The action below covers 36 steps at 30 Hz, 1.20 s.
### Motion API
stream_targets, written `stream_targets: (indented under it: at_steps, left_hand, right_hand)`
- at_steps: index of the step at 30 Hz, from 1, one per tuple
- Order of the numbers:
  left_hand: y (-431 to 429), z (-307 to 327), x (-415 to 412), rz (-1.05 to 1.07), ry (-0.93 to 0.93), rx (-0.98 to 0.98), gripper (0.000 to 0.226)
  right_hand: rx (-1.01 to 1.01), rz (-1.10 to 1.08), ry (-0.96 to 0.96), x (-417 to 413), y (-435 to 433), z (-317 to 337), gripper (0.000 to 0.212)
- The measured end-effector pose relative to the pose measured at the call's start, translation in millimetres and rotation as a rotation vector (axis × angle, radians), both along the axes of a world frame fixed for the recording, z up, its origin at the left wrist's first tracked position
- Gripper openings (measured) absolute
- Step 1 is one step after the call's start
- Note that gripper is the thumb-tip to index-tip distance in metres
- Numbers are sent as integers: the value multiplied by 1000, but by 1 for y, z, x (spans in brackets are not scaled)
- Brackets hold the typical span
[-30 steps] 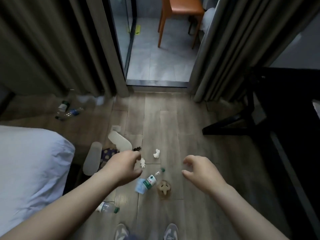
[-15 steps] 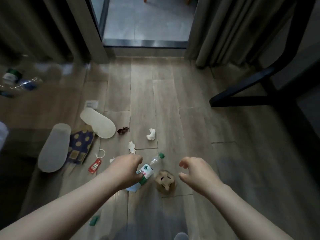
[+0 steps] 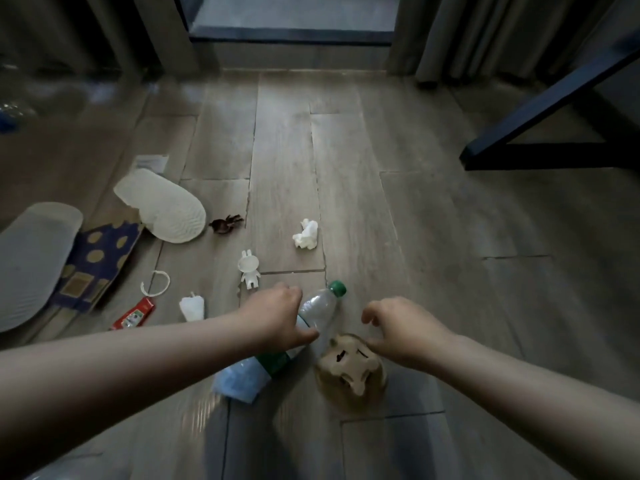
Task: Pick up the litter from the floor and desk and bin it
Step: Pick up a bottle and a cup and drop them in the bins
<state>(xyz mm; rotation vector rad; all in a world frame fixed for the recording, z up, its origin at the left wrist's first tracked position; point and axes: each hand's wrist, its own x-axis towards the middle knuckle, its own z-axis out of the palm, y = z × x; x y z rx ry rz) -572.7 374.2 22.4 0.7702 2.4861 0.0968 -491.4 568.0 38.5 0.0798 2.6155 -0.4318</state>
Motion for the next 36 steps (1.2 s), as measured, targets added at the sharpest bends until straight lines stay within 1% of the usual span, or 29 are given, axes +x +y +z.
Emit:
stream_targets:
  at_steps: [4, 8, 11, 14, 18, 22, 25, 28, 32, 36]
  left_hand:
    - [-1, -29, 9, 67, -13, 22, 64]
    - [-1, -46, 8, 108, -34, 18, 72]
    - [1, -52, 9, 162, -75, 17, 70]
    - [-2, -57, 11, 199, -113, 44, 59]
    - [-11, -46, 6, 255, -126, 151, 49]
    - [-32, -27, 7, 300, -55, 235, 49]
    - [-56, -24, 11, 372, -77, 247, 51]
    - [-80, -24, 13, 432, -106, 240, 53]
    - [-106, -25, 17, 501, -121, 217, 50]
    - [-132, -29, 23, 536, -127, 204, 55]
  right_hand:
    - [-5, 14, -44, 14, -4, -13, 28]
    - [8, 12, -23, 19, -3, -18, 28]
    - [-17, -11, -11, 22, -2, -17, 29]
    - [-32, -23, 2, 25, -2, -18, 30]
    - [-23, -36, 10, 27, -3, -24, 30]
    - [-13, -27, -27, 25, -10, -30, 33]
    - [4, 7, -78, 22, -21, -38, 45]
    - [-29, 14, -114, 18, -33, -49, 55]
    - [2, 25, -138, 17, -46, -60, 58]
    - [2, 51, -108, 17, -58, -66, 58]
